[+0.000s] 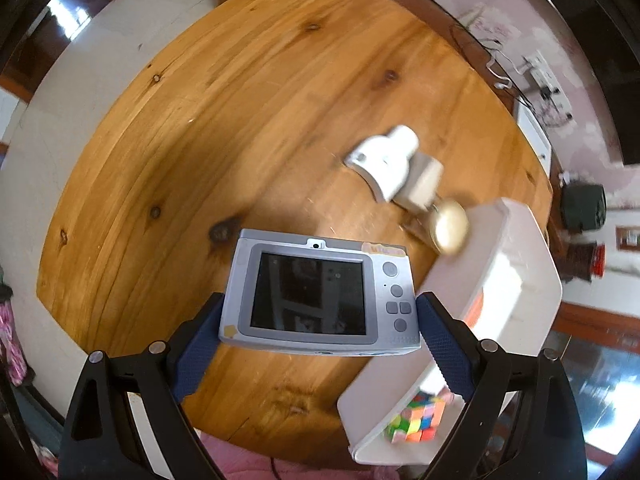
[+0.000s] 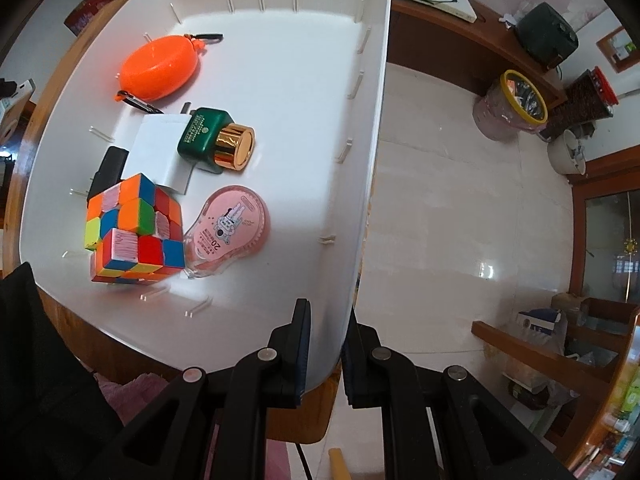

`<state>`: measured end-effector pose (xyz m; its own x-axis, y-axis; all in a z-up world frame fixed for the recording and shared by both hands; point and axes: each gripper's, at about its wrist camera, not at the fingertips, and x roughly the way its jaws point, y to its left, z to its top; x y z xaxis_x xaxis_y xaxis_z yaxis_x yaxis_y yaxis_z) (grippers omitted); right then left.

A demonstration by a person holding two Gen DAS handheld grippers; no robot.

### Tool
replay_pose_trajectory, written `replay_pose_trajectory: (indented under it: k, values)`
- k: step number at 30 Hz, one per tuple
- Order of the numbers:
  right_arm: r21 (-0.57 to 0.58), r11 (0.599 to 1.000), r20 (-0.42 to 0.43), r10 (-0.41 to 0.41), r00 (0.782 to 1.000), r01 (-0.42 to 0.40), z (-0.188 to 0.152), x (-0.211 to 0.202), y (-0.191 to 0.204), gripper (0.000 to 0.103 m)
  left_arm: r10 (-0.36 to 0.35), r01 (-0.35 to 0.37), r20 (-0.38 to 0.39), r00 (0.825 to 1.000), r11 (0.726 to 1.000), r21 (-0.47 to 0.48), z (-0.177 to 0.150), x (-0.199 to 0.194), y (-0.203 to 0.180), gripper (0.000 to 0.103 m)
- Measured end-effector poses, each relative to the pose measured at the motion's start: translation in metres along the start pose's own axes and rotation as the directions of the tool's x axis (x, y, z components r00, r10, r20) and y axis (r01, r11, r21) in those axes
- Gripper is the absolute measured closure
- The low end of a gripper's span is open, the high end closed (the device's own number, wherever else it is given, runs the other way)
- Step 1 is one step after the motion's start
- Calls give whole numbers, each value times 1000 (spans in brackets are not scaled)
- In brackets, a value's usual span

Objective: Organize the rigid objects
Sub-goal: 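Carry the screen device with the left gripper over the tray, then lower the screen device into the tray and open the left gripper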

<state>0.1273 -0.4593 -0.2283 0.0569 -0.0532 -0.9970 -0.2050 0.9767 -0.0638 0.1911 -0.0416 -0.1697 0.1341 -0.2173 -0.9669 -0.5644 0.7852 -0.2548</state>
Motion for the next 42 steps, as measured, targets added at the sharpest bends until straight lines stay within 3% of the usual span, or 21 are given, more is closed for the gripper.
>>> replay_pose_trajectory:
  k: [9, 22, 42]
  values:
    - [9, 999, 66, 30, 997, -31, -9, -3, -5, 89, -11, 10, 3, 1000, 983, 182, -52, -15, -41, 9]
    - [42, 996, 116, 69, 991, -74, -14, -4, -10, 88, 32, -7, -52, 998, 906, 424, -123, -3, -93, 9]
    - [97, 989, 121, 102, 987, -114, -18, 0, -17, 87, 142, -63, -88, 986, 804, 591, -157, 25, -140, 9]
